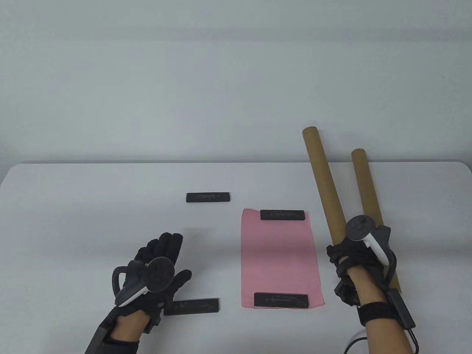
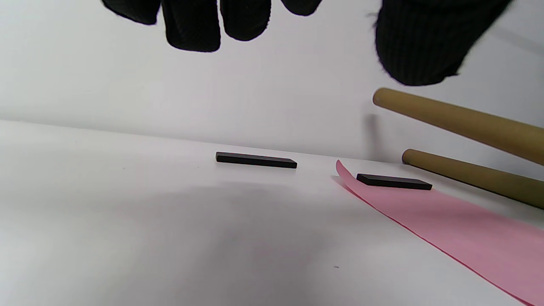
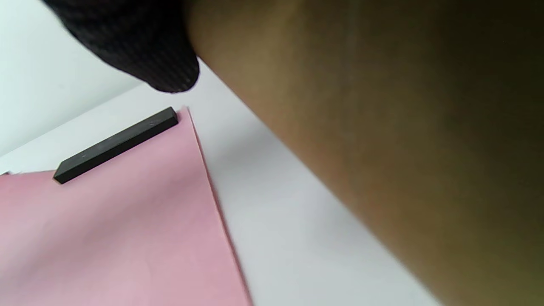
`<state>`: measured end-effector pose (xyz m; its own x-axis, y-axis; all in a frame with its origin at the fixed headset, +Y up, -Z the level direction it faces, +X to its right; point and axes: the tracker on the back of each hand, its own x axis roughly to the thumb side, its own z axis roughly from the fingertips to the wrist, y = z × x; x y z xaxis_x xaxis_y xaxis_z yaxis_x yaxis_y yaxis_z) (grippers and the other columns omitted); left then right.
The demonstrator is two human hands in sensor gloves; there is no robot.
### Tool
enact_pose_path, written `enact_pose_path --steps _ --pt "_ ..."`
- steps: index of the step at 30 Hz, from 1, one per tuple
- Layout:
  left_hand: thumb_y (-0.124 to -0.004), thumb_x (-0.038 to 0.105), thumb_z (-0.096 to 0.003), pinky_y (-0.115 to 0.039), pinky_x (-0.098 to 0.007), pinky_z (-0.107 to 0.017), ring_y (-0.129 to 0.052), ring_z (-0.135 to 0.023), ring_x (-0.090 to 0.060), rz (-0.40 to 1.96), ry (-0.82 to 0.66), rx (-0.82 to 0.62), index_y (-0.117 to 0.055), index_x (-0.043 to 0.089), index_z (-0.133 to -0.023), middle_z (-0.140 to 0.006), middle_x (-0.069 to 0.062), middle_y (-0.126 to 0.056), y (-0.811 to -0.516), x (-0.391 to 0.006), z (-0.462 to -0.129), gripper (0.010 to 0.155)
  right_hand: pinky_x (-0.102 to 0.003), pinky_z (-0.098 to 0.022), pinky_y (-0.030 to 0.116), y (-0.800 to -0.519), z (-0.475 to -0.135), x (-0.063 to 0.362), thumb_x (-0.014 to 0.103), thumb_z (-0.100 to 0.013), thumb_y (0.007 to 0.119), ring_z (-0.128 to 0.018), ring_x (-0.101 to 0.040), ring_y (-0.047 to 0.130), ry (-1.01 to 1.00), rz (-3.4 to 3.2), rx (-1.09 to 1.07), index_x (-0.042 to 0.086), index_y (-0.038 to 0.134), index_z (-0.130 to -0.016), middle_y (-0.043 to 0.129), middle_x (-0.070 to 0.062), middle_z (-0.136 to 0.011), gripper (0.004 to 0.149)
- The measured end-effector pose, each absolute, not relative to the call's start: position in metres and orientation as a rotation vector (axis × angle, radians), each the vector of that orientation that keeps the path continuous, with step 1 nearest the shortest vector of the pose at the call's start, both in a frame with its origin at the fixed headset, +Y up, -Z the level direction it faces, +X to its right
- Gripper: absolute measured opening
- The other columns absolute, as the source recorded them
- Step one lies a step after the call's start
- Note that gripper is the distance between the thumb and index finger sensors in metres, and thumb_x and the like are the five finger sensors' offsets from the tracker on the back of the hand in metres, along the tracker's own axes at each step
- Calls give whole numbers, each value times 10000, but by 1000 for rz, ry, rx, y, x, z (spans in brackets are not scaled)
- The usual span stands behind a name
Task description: Roll up papers and store in mailing tubes
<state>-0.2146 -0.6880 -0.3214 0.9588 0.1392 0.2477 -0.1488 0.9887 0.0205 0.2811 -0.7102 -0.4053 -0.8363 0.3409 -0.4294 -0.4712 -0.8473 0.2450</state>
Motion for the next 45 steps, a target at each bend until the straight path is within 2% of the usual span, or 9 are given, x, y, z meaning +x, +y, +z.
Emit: enact_pose_path --steps 12,23,25,30,36,39,41,45 --pt "-764 660 -378 -561 -598 -745 -648 -1058 -448 140 -224 -6 -359 260 -1122 -1165 -131 -505 -693 -219 -325 937 -549 -501 938 -734 -444 276 453 -571 825 -764 -416 850 701 2723 -857 -48 312 -1094 577 -245 -989 888" --pt "-761 659 -379 -558 -600 -746 -641 -1060 -448 136 -220 -21 -353 258 -1122 -1166 -138 -498 -692 -220 -325 938 -533 -523 919 -754 -452 273 467 -553 805 -759 -438 844 686 2738 -875 -49 316 -1088 573 -255 -988 890" --pt "-759 659 -379 -562 -599 -744 -648 -1058 -449 139 -220 -18 -362 267 -1122 -1165 -136 -505 -692 -220 -325 929 -584 -522 859 -757 -453 269 474 -534 792 -743 -497 817 622 2765 -886 -62 340 -1083 579 -285 -976 891" --pt "-759 657 -381 -567 -597 -744 -654 -1057 -443 148 -227 -13 -371 269 -1121 -1163 -134 -513 -693 -220 -324 921 -563 -533 855 -760 -456 261 486 -537 772 -744 -475 822 655 2878 -891 -57 329 -1088 583 -266 -981 891" --pt "-758 658 -380 -562 -599 -744 -644 -1059 -448 137 -221 -32 -363 262 -1122 -1165 -138 -503 -695 -221 -326 929 -565 -531 853 -759 -461 257 501 -537 757 -755 -480 818 676 2872 -897 -60 313 -1091 576 -268 -988 905" --pt "-758 658 -380 -561 -599 -745 -644 -1059 -449 142 -218 -28 -362 262 -1122 -1165 -138 -501 -694 -222 -326 929 -614 -543 815 -753 -459 258 547 -522 757 -821 -547 758 666 2858 -886 -63 273 -1099 527 -293 -1027 969" --pt "-757 659 -380 -561 -600 -744 -640 -1059 -452 144 -219 -28 -361 259 -1123 -1166 -140 -498 -695 -222 -326 932 -651 -541 789 -740 -457 260 571 -512 754 -846 -573 726 632 2874 -851 -60 272 -1103 504 -304 -1047 989" --pt "-756 659 -380 -557 -601 -746 -636 -1061 -450 141 -229 -27 -359 260 -1123 -1167 -140 -494 -694 -220 -326 932 -704 -550 742 -705 -445 269 582 -505 754 -881 -610 684 410 2965 -670 -58 302 -1109 496 -312 -1063 989"
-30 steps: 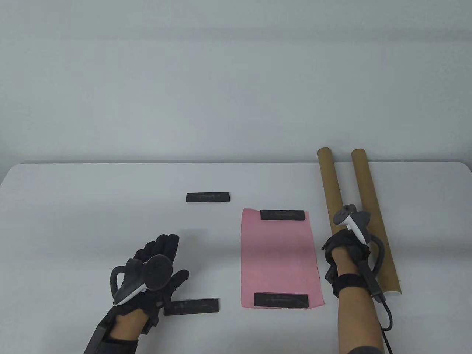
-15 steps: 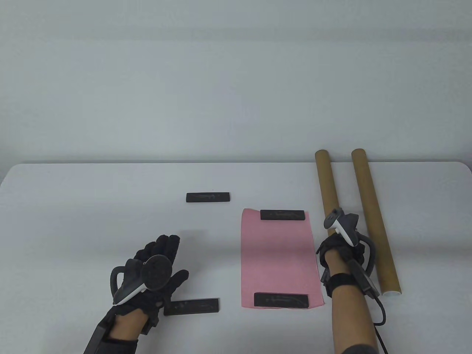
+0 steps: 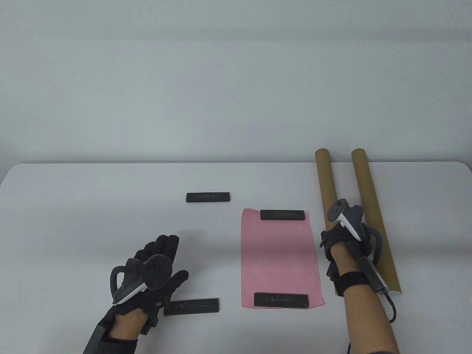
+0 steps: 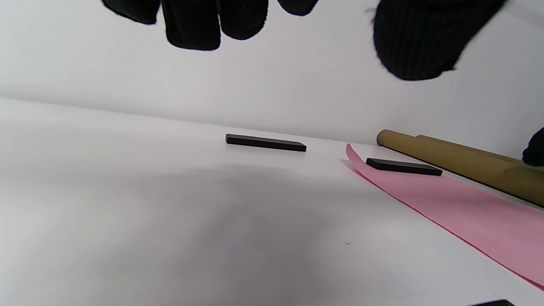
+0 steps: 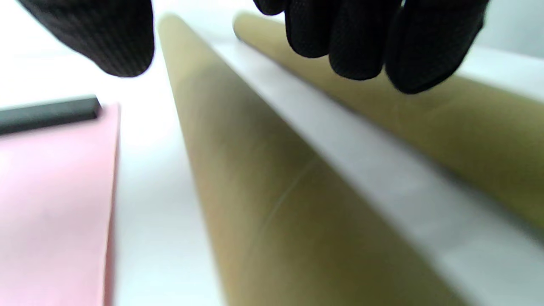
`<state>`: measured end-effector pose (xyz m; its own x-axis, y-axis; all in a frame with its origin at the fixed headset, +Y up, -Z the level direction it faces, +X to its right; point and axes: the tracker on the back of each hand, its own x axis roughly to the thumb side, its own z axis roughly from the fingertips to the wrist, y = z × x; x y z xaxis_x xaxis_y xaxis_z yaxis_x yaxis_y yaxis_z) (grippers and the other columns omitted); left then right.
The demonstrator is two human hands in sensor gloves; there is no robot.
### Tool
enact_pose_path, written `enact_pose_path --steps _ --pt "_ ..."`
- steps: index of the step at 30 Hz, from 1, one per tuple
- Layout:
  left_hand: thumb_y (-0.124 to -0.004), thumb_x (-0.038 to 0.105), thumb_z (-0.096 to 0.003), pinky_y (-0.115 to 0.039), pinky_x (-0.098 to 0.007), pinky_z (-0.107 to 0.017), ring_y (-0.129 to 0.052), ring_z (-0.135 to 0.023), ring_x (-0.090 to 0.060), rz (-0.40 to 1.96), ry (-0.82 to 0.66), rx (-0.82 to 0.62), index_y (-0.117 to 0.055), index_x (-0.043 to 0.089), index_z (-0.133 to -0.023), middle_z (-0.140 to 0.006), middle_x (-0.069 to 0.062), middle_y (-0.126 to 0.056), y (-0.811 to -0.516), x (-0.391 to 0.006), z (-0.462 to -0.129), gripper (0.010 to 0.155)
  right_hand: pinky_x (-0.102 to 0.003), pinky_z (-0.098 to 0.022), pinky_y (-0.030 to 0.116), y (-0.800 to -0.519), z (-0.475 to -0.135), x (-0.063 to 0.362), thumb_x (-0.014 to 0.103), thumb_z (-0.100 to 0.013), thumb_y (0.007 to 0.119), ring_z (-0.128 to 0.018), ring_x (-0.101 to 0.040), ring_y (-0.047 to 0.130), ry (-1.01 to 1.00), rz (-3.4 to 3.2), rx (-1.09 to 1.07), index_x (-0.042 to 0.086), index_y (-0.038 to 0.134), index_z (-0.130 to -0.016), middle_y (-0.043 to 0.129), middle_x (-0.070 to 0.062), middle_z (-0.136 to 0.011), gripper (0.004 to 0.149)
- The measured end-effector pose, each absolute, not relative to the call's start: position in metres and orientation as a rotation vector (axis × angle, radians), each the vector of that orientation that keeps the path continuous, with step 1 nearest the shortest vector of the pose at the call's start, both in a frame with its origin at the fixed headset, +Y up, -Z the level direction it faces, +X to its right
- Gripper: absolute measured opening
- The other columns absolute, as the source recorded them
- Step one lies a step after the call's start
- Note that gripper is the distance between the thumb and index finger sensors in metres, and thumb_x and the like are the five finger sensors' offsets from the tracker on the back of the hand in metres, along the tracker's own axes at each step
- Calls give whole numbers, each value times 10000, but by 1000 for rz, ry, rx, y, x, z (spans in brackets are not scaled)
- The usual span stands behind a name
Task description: Roll up papers and store in mailing tubes
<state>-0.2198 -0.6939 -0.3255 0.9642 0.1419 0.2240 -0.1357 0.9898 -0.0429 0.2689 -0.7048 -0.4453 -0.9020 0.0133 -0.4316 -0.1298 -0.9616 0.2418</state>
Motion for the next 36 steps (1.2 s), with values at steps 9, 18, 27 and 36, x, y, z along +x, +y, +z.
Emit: enact_pose_path --steps 9,18,27,36 --pt "-756 658 -382 -554 -601 -747 -625 -1066 -449 145 -217 -17 -358 260 -1123 -1168 -140 -490 -692 -222 -325 931 -803 -556 648 -714 -417 348 521 -447 911 -961 -690 552 512 2930 -798 -66 326 -1108 456 -329 -1091 1060" --pt "-757 659 -379 -557 -601 -746 -632 -1062 -452 137 -210 -34 -356 258 -1123 -1167 -141 -491 -695 -224 -327 935 -695 -596 711 -753 -425 380 513 -455 905 -892 -579 700 585 2772 -991 -67 321 -1097 499 -302 -1051 1045" --pt "-756 659 -381 -557 -601 -746 -630 -1063 -453 138 -215 -43 -355 258 -1123 -1167 -141 -491 -697 -222 -326 934 -586 -538 846 -759 -421 392 433 -476 901 -748 -445 848 373 2638 -1123 -29 490 -1038 654 -251 -943 836" --pt "-755 659 -381 -557 -600 -746 -630 -1064 -450 144 -225 -53 -358 258 -1122 -1167 -140 -490 -698 -220 -328 931 -530 -492 899 -706 -403 392 481 -457 933 -711 -389 920 170 2727 -1001 18 526 -1041 682 -208 -944 849"
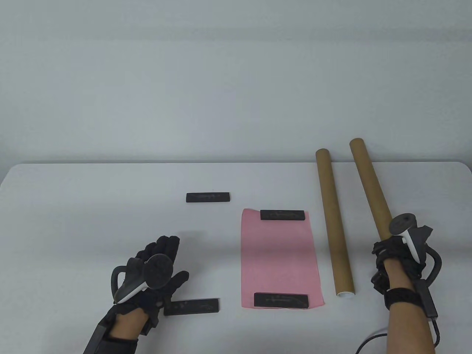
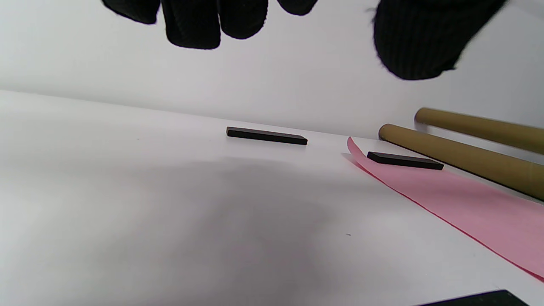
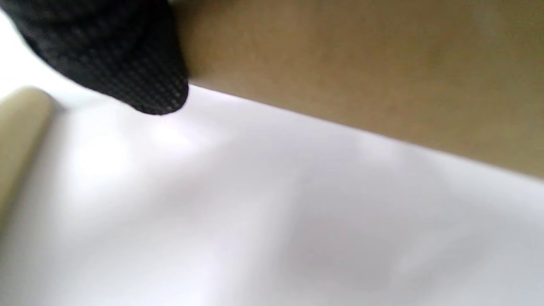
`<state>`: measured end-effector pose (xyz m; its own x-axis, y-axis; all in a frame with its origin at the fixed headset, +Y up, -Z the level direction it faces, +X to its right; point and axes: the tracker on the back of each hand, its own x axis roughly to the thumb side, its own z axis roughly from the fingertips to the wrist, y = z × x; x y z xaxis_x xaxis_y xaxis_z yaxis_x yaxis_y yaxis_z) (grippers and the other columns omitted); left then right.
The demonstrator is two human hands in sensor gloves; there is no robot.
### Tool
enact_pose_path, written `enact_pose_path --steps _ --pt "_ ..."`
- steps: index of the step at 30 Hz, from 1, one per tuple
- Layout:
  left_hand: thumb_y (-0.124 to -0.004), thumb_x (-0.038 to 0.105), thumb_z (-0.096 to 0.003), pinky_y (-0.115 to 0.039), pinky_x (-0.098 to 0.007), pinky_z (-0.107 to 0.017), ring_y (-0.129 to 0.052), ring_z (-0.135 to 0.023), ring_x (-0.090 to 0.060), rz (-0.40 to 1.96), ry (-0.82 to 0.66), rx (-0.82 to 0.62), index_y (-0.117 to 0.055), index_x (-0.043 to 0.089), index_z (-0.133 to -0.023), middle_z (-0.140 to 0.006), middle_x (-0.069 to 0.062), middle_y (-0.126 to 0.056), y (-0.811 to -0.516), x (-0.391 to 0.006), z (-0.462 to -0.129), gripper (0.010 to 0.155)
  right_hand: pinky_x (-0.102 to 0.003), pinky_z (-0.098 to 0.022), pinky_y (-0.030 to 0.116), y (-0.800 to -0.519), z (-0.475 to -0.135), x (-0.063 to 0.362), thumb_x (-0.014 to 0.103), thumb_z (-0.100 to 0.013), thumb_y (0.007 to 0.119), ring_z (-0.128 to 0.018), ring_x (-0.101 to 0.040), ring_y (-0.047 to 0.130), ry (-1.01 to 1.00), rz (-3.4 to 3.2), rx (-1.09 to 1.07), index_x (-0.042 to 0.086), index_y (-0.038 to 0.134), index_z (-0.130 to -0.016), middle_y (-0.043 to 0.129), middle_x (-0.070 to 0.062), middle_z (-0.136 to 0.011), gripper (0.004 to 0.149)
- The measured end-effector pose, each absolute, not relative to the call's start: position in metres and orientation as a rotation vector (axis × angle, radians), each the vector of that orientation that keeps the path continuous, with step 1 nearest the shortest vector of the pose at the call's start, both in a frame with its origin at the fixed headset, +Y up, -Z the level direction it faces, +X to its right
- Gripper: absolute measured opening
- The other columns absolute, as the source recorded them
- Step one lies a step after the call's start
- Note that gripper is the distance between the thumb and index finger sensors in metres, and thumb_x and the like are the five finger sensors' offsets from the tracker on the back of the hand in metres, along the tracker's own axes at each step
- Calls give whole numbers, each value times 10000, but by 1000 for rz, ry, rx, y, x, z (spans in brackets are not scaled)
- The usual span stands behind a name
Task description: Roll up papers and store in mailing tubes
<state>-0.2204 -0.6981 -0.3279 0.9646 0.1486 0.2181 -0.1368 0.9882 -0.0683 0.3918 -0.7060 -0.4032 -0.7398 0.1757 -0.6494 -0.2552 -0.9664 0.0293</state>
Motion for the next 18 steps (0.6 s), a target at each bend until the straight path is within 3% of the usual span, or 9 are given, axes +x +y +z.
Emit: enact_pose_path --steps 6,9,12,14,15,18 --pt "-754 660 -381 -559 -599 -745 -635 -1061 -450 156 -230 -47 -362 257 -1122 -1165 -143 -495 -698 -220 -328 930 -488 -506 914 -647 -353 352 470 -428 994 -702 -336 947 -260 2997 -623 118 603 -1061 736 -145 -943 823" --pt "-754 661 -380 -574 -594 -742 -648 -1059 -440 188 -254 -49 -381 251 -1120 -1161 -139 -509 -699 -220 -329 924 -475 -518 915 -639 -328 334 455 -407 1029 -700 -308 958 -498 3048 -395 198 659 -1054 766 -96 -933 788" --pt "-771 624 -388 -596 -585 -735 -679 -1048 -428 289 -284 -22 -460 244 -1107 -1144 -134 -554 -699 -222 -328 871 -507 -564 896 -651 -304 321 474 -391 1018 -737 -285 963 -952 3136 -130 224 690 -1031 781 -49 -934 761" --pt "-780 601 -395 -613 -577 -731 -704 -1041 -414 355 -309 2 -504 249 -1096 -1131 -116 -600 -695 -223 -328 832 -570 -654 793 -659 -304 325 366 -393 1053 -811 -326 898 -857 3021 -53 232 688 -1010 750 -37 -952 729" --pt "-783 590 -398 -620 -573 -730 -719 -1034 -410 388 -310 20 -528 248 -1089 -1121 -112 -623 -693 -224 -327 812 -614 -667 724 -660 -304 326 375 -387 1047 -834 -359 851 -858 3007 6 272 679 -996 735 -25 -960 719" --pt "-789 550 -411 -644 -554 -723 -779 -1007 -375 536 -360 104 -604 256 -1057 -1079 -79 -714 -682 -224 -323 734 -617 -706 676 -664 -303 328 377 -390 1031 -877 -333 812 -886 3040 132 337 647 -979 709 34 -980 705"
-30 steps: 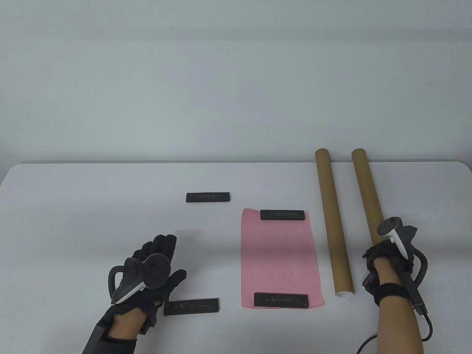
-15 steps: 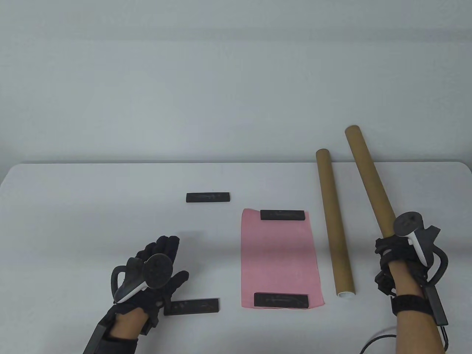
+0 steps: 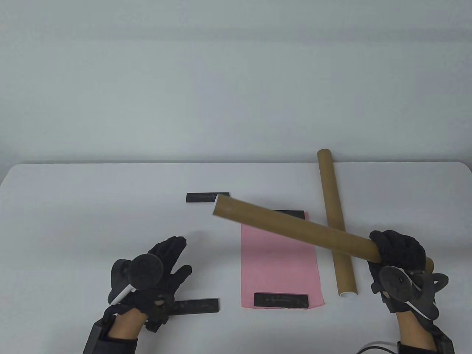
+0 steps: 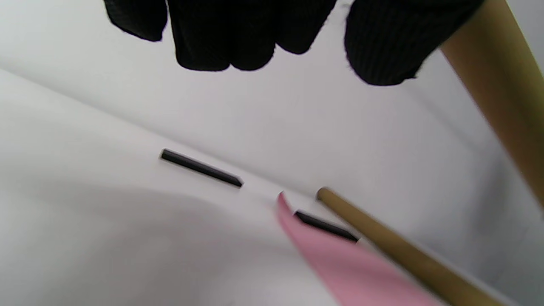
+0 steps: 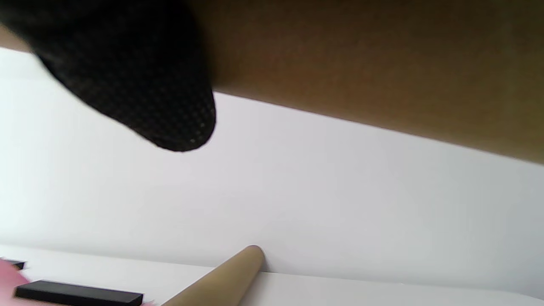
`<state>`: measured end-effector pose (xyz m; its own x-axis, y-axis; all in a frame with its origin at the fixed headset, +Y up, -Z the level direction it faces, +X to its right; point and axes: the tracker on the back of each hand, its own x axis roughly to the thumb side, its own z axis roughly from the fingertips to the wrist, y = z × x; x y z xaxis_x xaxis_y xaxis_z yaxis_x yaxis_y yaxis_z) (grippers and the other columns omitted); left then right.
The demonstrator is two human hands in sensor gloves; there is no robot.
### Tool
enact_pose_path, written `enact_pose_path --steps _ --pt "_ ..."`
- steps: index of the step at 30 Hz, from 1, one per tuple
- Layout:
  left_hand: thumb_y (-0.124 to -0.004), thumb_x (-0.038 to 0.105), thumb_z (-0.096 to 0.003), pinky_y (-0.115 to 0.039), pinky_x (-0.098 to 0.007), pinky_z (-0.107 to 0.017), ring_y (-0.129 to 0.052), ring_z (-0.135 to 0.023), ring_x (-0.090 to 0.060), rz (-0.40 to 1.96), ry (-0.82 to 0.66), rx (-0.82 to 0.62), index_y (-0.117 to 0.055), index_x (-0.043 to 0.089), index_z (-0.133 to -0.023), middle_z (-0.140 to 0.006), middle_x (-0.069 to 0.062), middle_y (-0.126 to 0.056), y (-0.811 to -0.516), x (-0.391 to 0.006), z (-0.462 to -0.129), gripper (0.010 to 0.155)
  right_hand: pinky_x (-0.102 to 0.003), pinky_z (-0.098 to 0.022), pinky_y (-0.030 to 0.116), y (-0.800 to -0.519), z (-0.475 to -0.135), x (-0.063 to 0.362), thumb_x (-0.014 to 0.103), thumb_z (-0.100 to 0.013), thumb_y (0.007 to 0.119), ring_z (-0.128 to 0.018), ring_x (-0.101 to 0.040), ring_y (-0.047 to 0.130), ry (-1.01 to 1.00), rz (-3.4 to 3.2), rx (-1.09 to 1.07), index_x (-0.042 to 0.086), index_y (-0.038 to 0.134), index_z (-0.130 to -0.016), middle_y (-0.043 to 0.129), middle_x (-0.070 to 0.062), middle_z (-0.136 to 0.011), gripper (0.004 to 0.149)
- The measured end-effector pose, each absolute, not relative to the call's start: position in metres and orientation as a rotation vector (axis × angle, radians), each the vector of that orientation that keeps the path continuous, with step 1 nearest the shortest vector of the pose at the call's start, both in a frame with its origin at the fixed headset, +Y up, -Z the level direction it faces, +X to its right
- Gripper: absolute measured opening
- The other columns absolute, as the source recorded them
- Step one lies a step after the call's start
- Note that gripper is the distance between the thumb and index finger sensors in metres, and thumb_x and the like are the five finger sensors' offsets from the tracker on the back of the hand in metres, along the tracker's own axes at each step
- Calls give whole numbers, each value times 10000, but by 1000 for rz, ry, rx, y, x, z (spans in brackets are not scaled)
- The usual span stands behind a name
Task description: Roll up papers and store in mailing tubes
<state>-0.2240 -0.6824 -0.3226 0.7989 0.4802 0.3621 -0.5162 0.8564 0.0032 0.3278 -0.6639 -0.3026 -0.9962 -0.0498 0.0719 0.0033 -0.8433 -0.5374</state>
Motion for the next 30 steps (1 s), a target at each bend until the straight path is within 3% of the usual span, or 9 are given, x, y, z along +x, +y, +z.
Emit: enact_pose_path --steps 6,13,16,20,23,30 --pt "-772 480 -441 -680 -526 -708 -915 -903 -299 943 -476 155 -737 279 -979 -947 -11 -886 -670 -220 -313 575 -626 -758 608 -672 -306 324 352 -392 1034 -927 -330 776 805 -3068 -248 372 633 -974 691 57 -999 707" --pt "-656 512 -463 -711 -519 -690 -993 -806 -253 1077 -514 136 -810 281 -926 -839 16 -973 -665 -217 -308 540 -628 -757 604 -669 -301 321 357 -392 1031 -936 -327 769 874 -3054 -283 377 627 -974 687 59 -1001 709" --pt "-662 549 -452 -736 -520 -669 -1055 -696 -244 1181 -531 89 -874 246 -870 -737 6 -1031 -669 -215 -309 558 -626 -758 605 -665 -299 317 357 -395 1031 -939 -321 764 912 -3005 -296 383 625 -973 682 67 -1002 707" --pt "-748 576 -441 -767 -503 -654 -1099 -587 -204 1184 -523 -47 -935 259 -784 -627 30 -1073 -673 -216 -314 504 -620 -749 621 -660 -294 312 356 -398 1026 -928 -321 771 955 -2938 -310 378 622 -974 676 56 -1004 704" --pt "-772 553 -445 -751 -503 -671 -1090 -559 -193 1172 -545 -270 -937 243 -777 -601 25 -1069 -677 -216 -320 483 -620 -744 623 -658 -291 313 346 -399 1026 -922 -328 771 967 -2898 -311 367 627 -973 674 45 -1003 700" --pt "-821 533 -423 -790 -477 -639 -1083 -394 -180 1001 -390 -179 -987 194 -672 -433 9 -1073 -680 -219 -321 452 -619 -737 630 -659 -292 307 349 -400 1025 -915 -331 777 926 -2844 -323 356 632 -978 679 32 -1002 699"
